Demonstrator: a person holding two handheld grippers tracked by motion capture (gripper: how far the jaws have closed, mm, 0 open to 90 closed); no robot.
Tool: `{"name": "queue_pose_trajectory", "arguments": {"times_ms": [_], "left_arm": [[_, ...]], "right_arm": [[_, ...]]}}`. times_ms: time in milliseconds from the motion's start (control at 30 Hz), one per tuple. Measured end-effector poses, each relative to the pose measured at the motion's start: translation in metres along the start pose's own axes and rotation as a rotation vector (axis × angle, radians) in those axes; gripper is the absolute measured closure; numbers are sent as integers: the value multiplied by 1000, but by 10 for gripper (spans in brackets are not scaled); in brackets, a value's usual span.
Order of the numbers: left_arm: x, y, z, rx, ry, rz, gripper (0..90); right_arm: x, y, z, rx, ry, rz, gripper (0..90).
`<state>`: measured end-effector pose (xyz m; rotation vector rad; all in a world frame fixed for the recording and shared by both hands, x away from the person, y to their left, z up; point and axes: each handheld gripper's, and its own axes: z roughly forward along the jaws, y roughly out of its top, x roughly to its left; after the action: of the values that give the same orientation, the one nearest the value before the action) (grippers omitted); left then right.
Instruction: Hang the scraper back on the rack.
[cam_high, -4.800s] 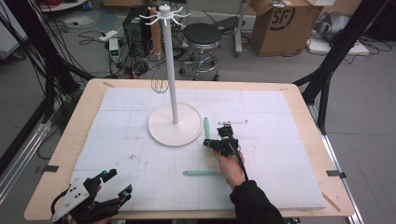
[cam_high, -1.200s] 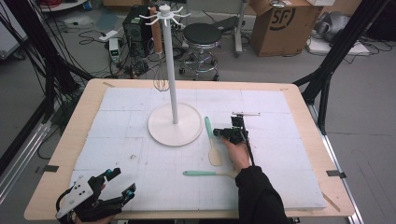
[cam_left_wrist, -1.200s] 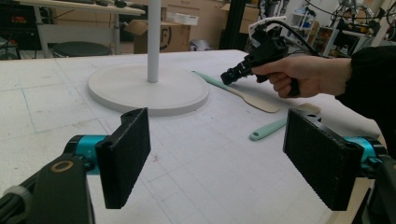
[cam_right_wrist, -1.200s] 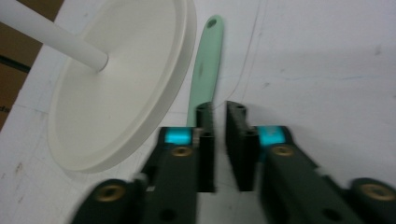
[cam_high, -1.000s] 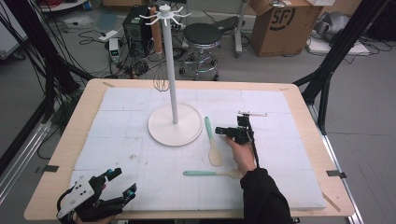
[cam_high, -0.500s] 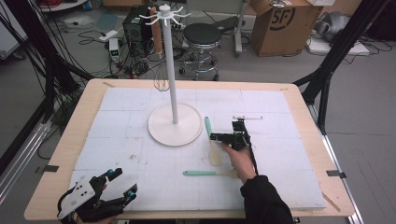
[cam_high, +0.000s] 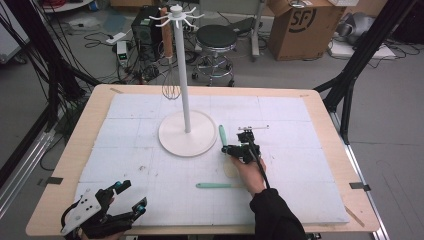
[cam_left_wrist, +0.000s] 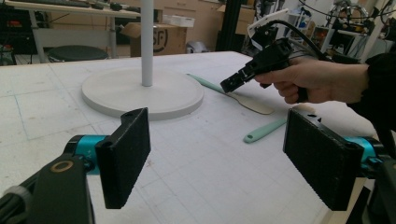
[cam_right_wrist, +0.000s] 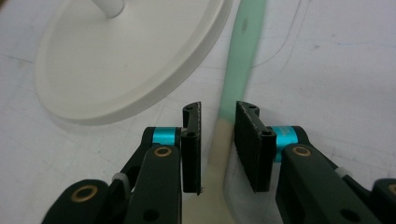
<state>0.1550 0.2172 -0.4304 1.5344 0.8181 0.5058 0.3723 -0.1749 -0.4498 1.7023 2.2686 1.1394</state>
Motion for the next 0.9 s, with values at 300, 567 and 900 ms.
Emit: {"name": "queue_pose_trajectory", "arguments": {"times_ms": [300,567,900], "left_arm": [[-3,1,1,-4,-9,5,237],[-4,1,2,-2,-14,6,237],[-2,1,0,-9,-9,0,237]], "right_arm": [[8,0,2,8,-70,-42,770],[20,-1,5,9,-160,-116,772],[13,-2,0,-11,-131,-28,820]]}}
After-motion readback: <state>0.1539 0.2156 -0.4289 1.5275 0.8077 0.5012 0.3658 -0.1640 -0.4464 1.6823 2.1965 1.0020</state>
